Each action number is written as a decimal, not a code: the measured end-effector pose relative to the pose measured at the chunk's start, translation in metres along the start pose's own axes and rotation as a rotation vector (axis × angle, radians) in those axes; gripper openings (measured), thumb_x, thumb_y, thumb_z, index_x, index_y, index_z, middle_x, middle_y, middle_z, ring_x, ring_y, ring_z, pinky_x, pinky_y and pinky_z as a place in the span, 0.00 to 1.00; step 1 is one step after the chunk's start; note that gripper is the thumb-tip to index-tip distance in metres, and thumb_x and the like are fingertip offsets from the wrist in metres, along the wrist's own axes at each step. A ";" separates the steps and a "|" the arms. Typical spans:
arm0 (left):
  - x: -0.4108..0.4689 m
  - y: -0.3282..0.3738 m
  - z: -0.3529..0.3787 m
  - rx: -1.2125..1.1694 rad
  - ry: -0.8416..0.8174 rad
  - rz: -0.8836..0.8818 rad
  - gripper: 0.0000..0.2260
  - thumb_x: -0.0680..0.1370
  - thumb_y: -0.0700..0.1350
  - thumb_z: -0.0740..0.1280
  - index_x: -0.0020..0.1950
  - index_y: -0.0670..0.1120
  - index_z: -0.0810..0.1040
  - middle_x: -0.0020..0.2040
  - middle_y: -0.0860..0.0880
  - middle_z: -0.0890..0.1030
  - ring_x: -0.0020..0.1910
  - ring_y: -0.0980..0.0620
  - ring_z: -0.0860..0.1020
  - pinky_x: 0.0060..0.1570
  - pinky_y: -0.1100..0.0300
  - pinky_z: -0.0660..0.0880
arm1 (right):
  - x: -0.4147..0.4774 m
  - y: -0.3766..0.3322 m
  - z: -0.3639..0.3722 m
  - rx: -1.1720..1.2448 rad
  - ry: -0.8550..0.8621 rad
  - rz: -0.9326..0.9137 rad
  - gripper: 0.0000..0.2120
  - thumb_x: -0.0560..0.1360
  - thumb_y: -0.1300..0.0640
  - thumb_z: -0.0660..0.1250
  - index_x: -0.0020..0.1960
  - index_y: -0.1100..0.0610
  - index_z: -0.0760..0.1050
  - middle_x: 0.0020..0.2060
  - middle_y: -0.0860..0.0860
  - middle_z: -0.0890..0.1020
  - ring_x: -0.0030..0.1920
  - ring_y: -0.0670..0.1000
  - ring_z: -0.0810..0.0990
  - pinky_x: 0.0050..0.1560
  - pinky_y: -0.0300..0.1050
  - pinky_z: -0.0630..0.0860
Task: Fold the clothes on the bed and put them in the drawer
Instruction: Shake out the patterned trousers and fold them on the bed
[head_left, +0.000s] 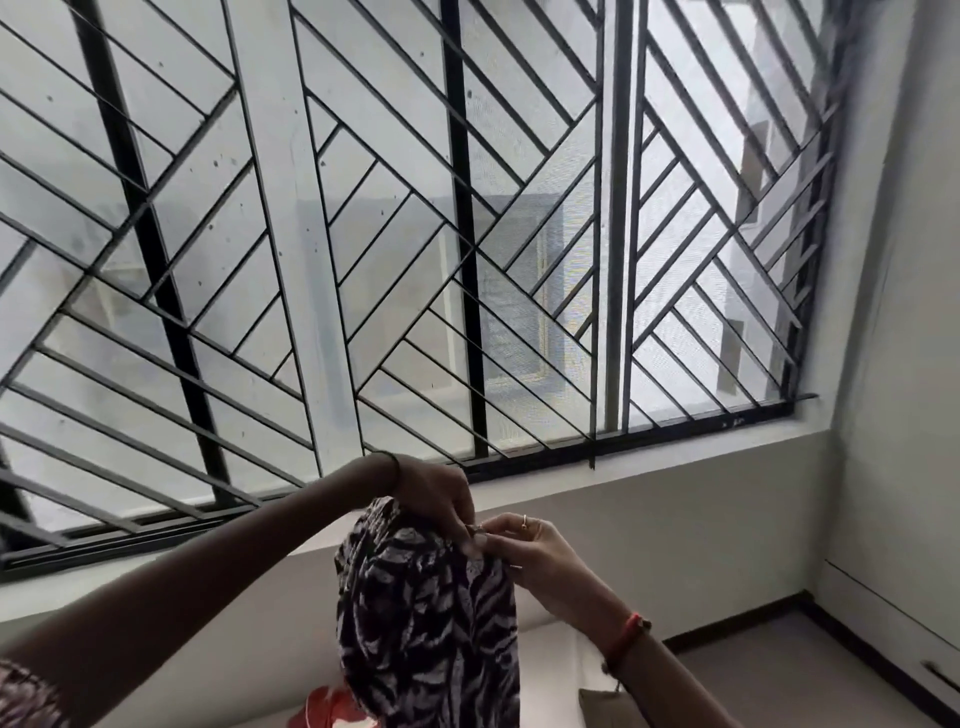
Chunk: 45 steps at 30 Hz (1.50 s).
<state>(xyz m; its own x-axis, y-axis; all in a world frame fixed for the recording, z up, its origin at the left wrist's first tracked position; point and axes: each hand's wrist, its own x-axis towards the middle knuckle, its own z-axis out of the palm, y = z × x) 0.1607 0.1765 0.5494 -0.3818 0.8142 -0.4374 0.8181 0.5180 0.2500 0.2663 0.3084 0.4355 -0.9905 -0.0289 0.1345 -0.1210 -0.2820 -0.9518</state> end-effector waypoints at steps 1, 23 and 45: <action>-0.001 0.001 -0.005 0.023 -0.006 0.004 0.10 0.75 0.47 0.71 0.49 0.40 0.82 0.34 0.53 0.77 0.30 0.65 0.71 0.34 0.73 0.68 | 0.000 0.001 0.000 0.006 -0.007 -0.010 0.05 0.70 0.66 0.71 0.42 0.58 0.81 0.39 0.54 0.84 0.38 0.48 0.82 0.41 0.39 0.78; -0.068 -0.068 -0.068 -0.123 0.546 0.049 0.07 0.66 0.61 0.65 0.40 0.64 0.81 0.39 0.59 0.83 0.38 0.65 0.77 0.46 0.65 0.75 | -0.027 0.015 -0.046 -0.277 -0.054 0.121 0.17 0.69 0.58 0.76 0.46 0.73 0.78 0.44 0.61 0.82 0.43 0.54 0.80 0.50 0.46 0.76; -0.018 -0.050 0.027 -0.546 0.325 0.121 0.19 0.76 0.46 0.69 0.67 0.49 0.75 0.65 0.56 0.76 0.66 0.62 0.72 0.65 0.69 0.66 | 0.007 -0.031 -0.014 -0.248 -0.200 0.182 0.06 0.76 0.56 0.68 0.44 0.59 0.79 0.37 0.50 0.81 0.36 0.45 0.80 0.42 0.37 0.76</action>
<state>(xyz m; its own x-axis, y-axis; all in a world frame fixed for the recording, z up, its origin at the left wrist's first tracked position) 0.1381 0.1287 0.5216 -0.4812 0.8689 -0.1160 0.5599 0.4064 0.7220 0.2621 0.3303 0.4625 -0.9677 -0.2515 -0.0155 0.0197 -0.0143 -0.9997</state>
